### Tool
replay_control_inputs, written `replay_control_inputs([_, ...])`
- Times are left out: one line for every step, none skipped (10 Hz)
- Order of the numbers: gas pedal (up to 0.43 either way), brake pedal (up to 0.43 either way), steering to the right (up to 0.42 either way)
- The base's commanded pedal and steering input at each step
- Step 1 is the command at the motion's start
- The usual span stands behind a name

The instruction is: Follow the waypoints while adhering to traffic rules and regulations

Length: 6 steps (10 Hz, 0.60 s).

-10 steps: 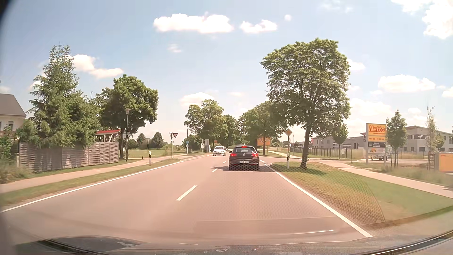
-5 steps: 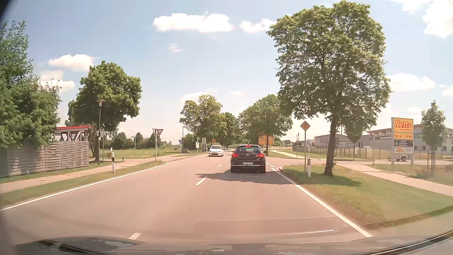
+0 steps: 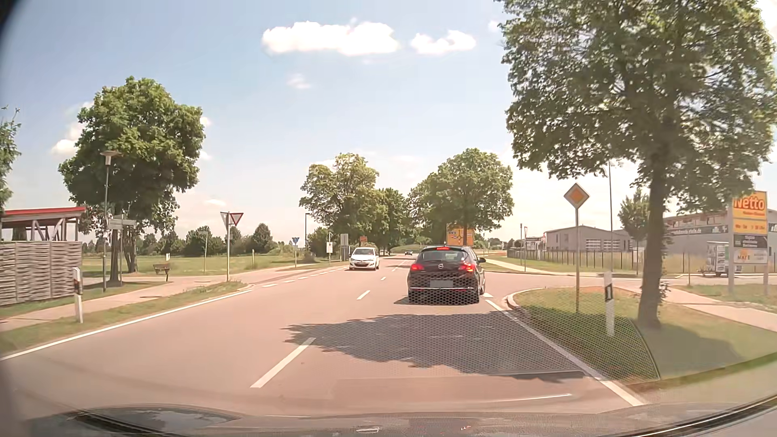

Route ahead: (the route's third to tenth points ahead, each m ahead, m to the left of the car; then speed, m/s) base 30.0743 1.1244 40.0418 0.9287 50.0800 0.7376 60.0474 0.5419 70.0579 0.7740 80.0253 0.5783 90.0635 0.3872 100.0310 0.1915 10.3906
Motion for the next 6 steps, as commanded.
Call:
replay_control_inputs([0.000, 0.256, 0.000])
replay_control_inputs([0.000, 0.238, 0.000])
replay_control_inputs([0.000, 0.067, 0.000])
replay_control_inputs([0.000, 0.012, 0.000])
replay_control_inputs([0.000, 0.012, 0.000])
replay_control_inputs([0.000, 0.012, 0.001])
